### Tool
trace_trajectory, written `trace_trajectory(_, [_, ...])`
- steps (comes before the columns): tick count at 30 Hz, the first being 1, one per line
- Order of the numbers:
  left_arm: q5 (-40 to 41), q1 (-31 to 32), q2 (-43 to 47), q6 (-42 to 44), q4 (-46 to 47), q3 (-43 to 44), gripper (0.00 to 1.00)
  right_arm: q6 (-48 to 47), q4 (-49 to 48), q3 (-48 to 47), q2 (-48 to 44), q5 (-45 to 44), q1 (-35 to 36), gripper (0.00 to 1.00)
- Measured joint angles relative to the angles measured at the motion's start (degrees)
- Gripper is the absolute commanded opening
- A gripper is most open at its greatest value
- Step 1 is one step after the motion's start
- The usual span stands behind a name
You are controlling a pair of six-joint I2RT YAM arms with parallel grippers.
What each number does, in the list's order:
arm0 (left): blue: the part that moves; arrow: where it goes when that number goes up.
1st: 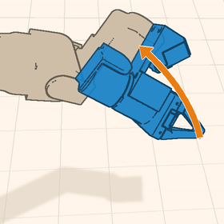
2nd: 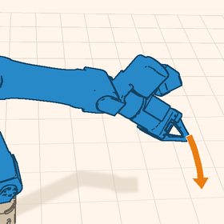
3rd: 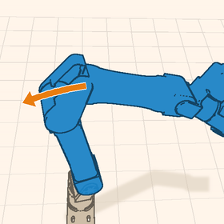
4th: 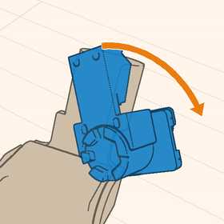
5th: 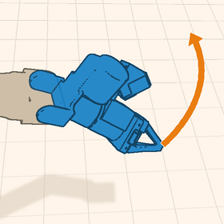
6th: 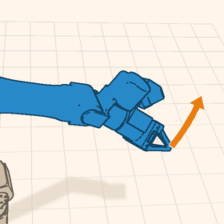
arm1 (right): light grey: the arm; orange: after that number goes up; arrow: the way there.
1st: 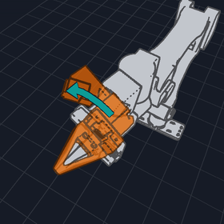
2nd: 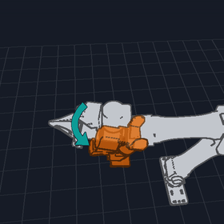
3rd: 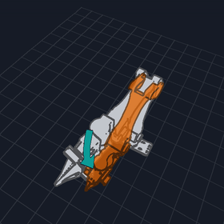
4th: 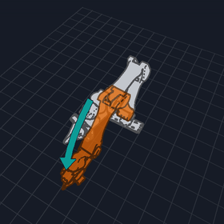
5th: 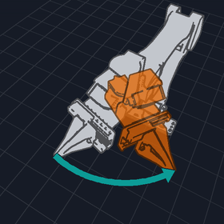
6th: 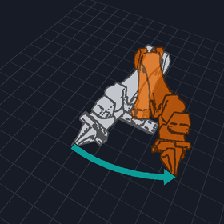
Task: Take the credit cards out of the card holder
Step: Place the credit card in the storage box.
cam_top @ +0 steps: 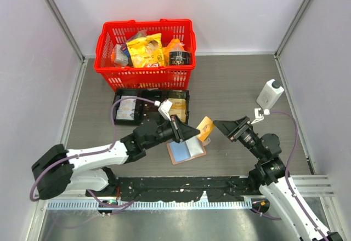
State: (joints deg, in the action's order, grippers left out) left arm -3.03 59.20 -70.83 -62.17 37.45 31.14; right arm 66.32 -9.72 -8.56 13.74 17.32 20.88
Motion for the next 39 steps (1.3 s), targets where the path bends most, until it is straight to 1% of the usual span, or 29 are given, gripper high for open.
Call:
trace_trajectory(4, [-5.68, -2.75, 7.54, 7.63, -12.13, 1.33, 0.00, -8.24, 2.12, -6.12, 5.38, 5.64, 0.00, 0.59])
trace_trajectory(8, [-10.88, -3.69, 13.70, 15.58, -23.63, 4.35, 0.00, -17.18, 3.96, -11.45, 12.20, 13.49, 0.00, 0.59])
trace_trajectory(10, [-13.20, -3.85, 15.52, 18.75, -27.80, 5.99, 0.00, -21.16, 4.92, -13.16, 14.84, 17.53, 0.00, 0.59])
trace_trajectory(13, [-16.31, -4.00, 16.20, 22.01, -31.54, 7.82, 0.00, -25.59, 5.31, -14.38, 17.18, 23.10, 0.00, 0.58])
trace_trajectory(16, [-18.45, -4.20, 15.74, 23.82, -33.79, 8.63, 0.00, -27.65, 4.15, -14.51, 18.18, 28.11, 0.00, 0.54])
trace_trajectory(20, [-20.37, -4.22, 14.23, 25.20, -35.26, 9.20, 0.00, -27.15, -0.52, -14.19, 18.12, 32.65, 0.00, 0.45])
trace_trajectory(22, [-21.27, -4.28, 13.55, 25.40, -35.41, 9.20, 0.00, -26.67, -2.69, -13.94, 18.10, 34.36, 0.00, 0.43])
trace_trajectory(27, [-23.74, -4.72, 12.81, 25.40, -35.12, 9.29, 0.00, -25.33, -6.36, -13.68, 18.27, 36.83, 0.00, 0.42])
trace_trajectory(35, [-27.08, -6.12, 12.81, 25.27, -34.36, 9.44, 0.00, -24.33, -8.83, -13.18, 20.11, 37.53, 0.00, 0.41])
trace_trajectory(39, [-28.81, -7.10, 12.81, 24.87, -33.00, 9.44, 0.00, -24.22, -8.96, -13.00, 20.79, 37.62, 0.00, 0.43])
